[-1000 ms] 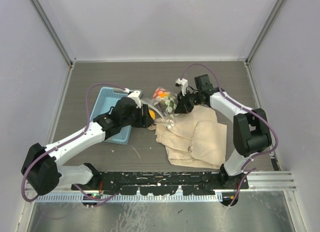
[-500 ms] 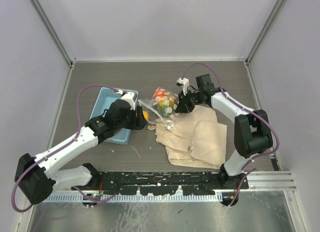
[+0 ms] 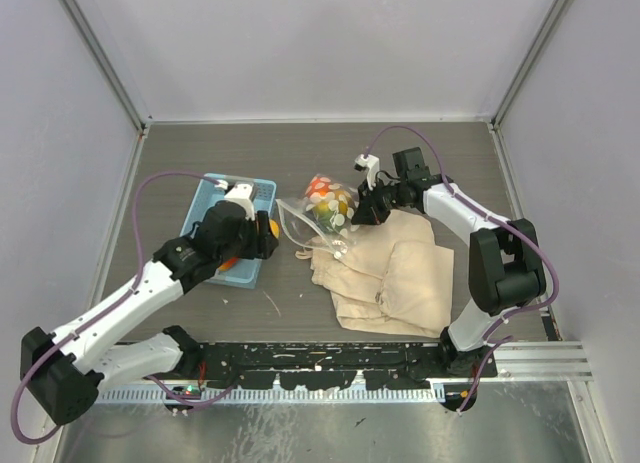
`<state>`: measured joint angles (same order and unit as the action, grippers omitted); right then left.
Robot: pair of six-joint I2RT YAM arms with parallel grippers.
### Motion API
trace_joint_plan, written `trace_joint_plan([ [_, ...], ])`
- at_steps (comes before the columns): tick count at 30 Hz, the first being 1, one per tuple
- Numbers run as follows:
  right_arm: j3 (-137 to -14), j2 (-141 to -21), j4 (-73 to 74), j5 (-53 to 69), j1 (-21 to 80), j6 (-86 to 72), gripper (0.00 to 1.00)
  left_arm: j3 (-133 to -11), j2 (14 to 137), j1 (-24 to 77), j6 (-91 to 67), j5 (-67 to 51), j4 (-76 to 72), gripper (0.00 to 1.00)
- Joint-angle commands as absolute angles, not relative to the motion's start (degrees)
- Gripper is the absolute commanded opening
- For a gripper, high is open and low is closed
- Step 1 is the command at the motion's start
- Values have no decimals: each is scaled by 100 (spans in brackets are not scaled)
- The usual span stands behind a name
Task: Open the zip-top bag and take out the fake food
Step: Place the fake fruit in the bin.
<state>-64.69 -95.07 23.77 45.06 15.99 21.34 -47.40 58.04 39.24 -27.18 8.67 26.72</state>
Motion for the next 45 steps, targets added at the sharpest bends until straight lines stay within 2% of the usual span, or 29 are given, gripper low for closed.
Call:
trace_joint_plan([
  [1,-6477,-9166,2219,4627,1567,2232,14,-4671,5541,3730,-2560,1137,2750,31],
  [18,-6469,-9168,2223,4641,1545,2233,14,-4348,5384,2282,-2760,734,2518,26],
  [23,-6464,-9151,2221,4643,1535,2230,14,-4374,5662,1838,-2927,954,2492,39],
  [24,-6456,-9145,2223,4649,1527,2230,14,-4383,5737,1758,-2960,1061,2496,91],
  [25,-6459,-9141,2224,4654,1526,2232,14,-4407,5780,1709,-3036,1216,2540,99],
  [36,-6456,-9158,2224,4667,1515,2227,14,-4492,5536,1644,-3166,1575,2772,98],
  [45,-6457,-9149,2224,4683,1509,2231,14,-4482,5254,1648,-3164,1229,2713,98],
])
